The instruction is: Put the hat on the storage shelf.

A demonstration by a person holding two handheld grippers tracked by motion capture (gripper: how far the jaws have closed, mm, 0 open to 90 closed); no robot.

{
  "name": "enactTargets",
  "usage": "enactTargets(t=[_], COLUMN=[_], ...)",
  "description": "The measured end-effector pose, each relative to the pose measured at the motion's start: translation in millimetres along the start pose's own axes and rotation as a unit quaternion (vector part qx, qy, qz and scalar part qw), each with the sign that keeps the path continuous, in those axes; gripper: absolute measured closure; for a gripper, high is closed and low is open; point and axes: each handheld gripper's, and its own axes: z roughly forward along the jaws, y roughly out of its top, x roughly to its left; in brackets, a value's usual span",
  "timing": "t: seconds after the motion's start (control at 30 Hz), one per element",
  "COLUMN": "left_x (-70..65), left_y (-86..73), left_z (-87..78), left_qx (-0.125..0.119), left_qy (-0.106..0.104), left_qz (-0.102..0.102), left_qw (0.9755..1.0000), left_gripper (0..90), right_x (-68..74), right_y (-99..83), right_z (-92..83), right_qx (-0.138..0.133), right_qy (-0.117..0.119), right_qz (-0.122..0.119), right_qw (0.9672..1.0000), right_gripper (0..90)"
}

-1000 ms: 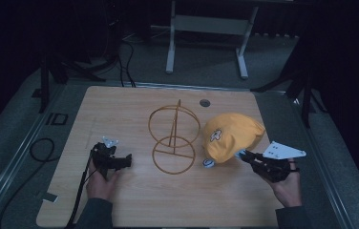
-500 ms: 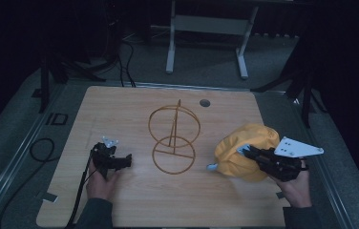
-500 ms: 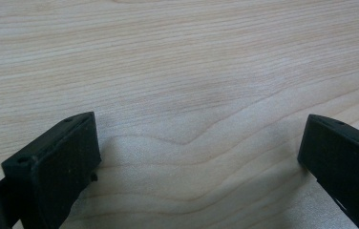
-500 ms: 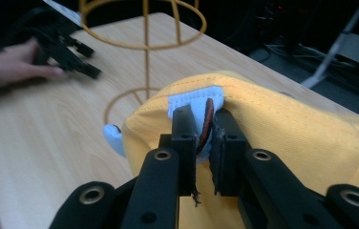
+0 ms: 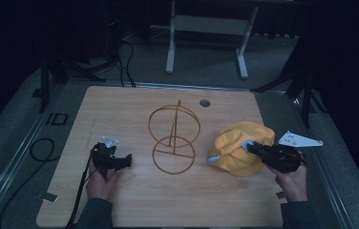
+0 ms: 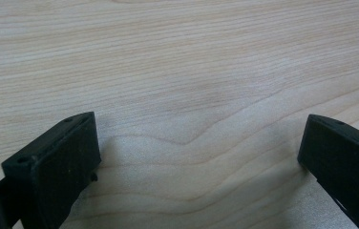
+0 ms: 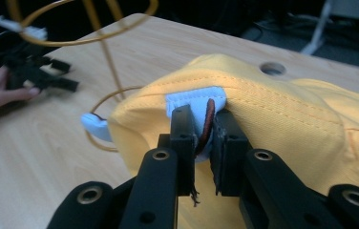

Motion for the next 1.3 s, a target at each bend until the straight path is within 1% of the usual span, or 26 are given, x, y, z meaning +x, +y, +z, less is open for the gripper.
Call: enactTargets(t=[0.03, 0.1, 0.17, 0.23, 0.3, 0.4, 0.53, 0.57, 0.63, 0.67, 0.73, 0.77, 0.8, 0.87, 0.9, 0.93, 1.0, 1.03, 1.07, 1.1, 1.13, 1.17, 1.2, 1.23, 1.27, 1.3], left_x=[0.0, 0.0, 0.0, 0.0, 0.0, 0.0, 0.0, 0.0, 0.0, -0.1, 0.0, 0.0, 0.0, 0.0, 0.0, 0.0, -0.1, 0.0, 0.0, 0.0, 0.0, 0.0, 0.0, 0.0, 0.0, 0.0], left_y=[0.0, 0.0, 0.0, 0.0, 0.0, 0.0, 0.0, 0.0, 0.0, 0.0, 0.0, 0.0, 0.0, 0.0, 0.0, 0.0, 0.0, 0.0, 0.0, 0.0, 0.0, 0.0, 0.0, 0.0, 0.0, 0.0], left_z=[0.0, 0.0, 0.0, 0.0, 0.0, 0.0, 0.0, 0.0, 0.0, 0.0, 0.0, 0.0, 0.0, 0.0, 0.0, 0.0, 0.0, 0.0, 0.0, 0.0, 0.0, 0.0, 0.0, 0.0, 0.0, 0.0], left_qx=[0.000, 0.000, 0.000, 0.000, 0.000, 0.000, 0.000, 0.000, 0.000, 0.000, 0.000, 0.000, 0.000, 0.000, 0.000, 0.000, 0.000, 0.000, 0.000, 0.000, 0.000, 0.000, 0.000, 0.000, 0.000, 0.000], left_qy=[0.000, 0.000, 0.000, 0.000, 0.000, 0.000, 0.000, 0.000, 0.000, 0.000, 0.000, 0.000, 0.000, 0.000, 0.000, 0.000, 0.000, 0.000, 0.000, 0.000, 0.000, 0.000, 0.000, 0.000, 0.000, 0.000], left_qz=[0.000, 0.000, 0.000, 0.000, 0.000, 0.000, 0.000, 0.000, 0.000, 0.000, 0.000, 0.000, 0.000, 0.000, 0.000, 0.000, -0.001, 0.000, 0.000, 0.000, 0.000, 0.000, 0.000, 0.000, 0.000, 0.000], left_qw=[1.0000, 1.0000, 1.0000, 1.0000, 1.0000, 1.0000, 1.0000, 1.0000, 1.0000, 1.0000, 1.0000, 1.0000, 1.0000, 1.0000, 1.0000, 1.0000, 1.0000, 1.0000, 1.0000, 1.0000, 1.0000, 1.0000, 1.0000, 1.0000, 1.0000, 1.0000], left_gripper=[0.4, 0.4, 0.4, 0.4, 0.4, 0.4, 0.4, 0.4, 0.4, 0.4, 0.4, 0.4, 0.4, 0.4, 0.4, 0.4, 0.4, 0.4, 0.4, 0.4, 0.4, 0.4, 0.4, 0.4, 0.3, 0.4], right_x=[-4.8, -13.5, -20.7, -25.6, -27.6, -27.6, -27.3, -27.3, -27.9, -28.2, -28.1, -28.1, -27.9, -27.6, -27.0, -25.1, -24.2, -24.2, -23.1, -23.2, -23.2, -23.9, -24.4, -24.4, -25.5, -25.5], right_y=[-2.2, -6.9, -12.1, -16.2, -18.9, -22.0, -20.3, -20.3, -15.5, -13.5, -8.4, -8.4, -5.0, -3.9, -2.1, 1.1, 4.2, 4.2, 8.5, 9.9, 9.9, 13.9, 15.1, 15.1, 18.2, 18.2], right_z=[0.5, 2.7, 5.4, 7.4, 8.4, 6.4, -0.6, -0.6, -7.8, -9.6, -11.1, -11.1, -9.5, -8.5, -6.4, -2.3, 0.7, 0.7, 3.9, 4.9, 4.9, 7.6, 8.5, 8.5, 11.4, 11.4], right_qx=[0.003, 0.018, 0.035, 0.049, 0.068, 0.081, 0.079, 0.079, 0.068, 0.067, 0.075, 0.075, 0.085, 0.088, 0.096, 0.113, 0.125, 0.125, 0.139, 0.142, 0.142, 0.154, 0.159, 0.159, 0.174, 0.174], right_qy=[-0.010, -0.033, -0.046, -0.058, -0.080, -0.097, -0.112, -0.112, -0.117, -0.116, -0.115, -0.115, -0.107, -0.102, -0.096, -0.095, -0.089, -0.089, -0.085, -0.082, -0.082, -0.075, -0.074, -0.074, -0.069, -0.069], right_qz=[0.006, 0.019, 0.027, 0.034, 0.031, 0.024, 0.017, 0.017, 0.017, 0.012, 0.000, 0.000, -0.009, -0.011, -0.020, -0.036, -0.049, -0.049, -0.066, -0.072, -0.072, -0.082, -0.086, -0.086, -0.098, -0.098], right_qw=[0.9999, 0.9991, 0.9980, 0.9966, 0.9940, 0.9917, 0.9904, 0.9904, 0.9907, 0.9909, 0.9905, 0.9905, 0.9906, 0.9908, 0.9905, 0.9883, 0.9869, 0.9869, 0.9845, 0.9839, 0.9839, 0.9818, 0.9807, 0.9807, 0.9774, 0.9774], right_gripper=[80.5, 79.6, 77.8, 72.9, 68.5, 63.6, 58.3, 58.3, 57.2, 57.2, 57.1, 57.1, 57.1, 57.1, 56.9, 56.9, 56.9, 56.9, 56.8, 56.8, 56.8, 56.8, 56.7, 56.7, 56.4, 56.4])
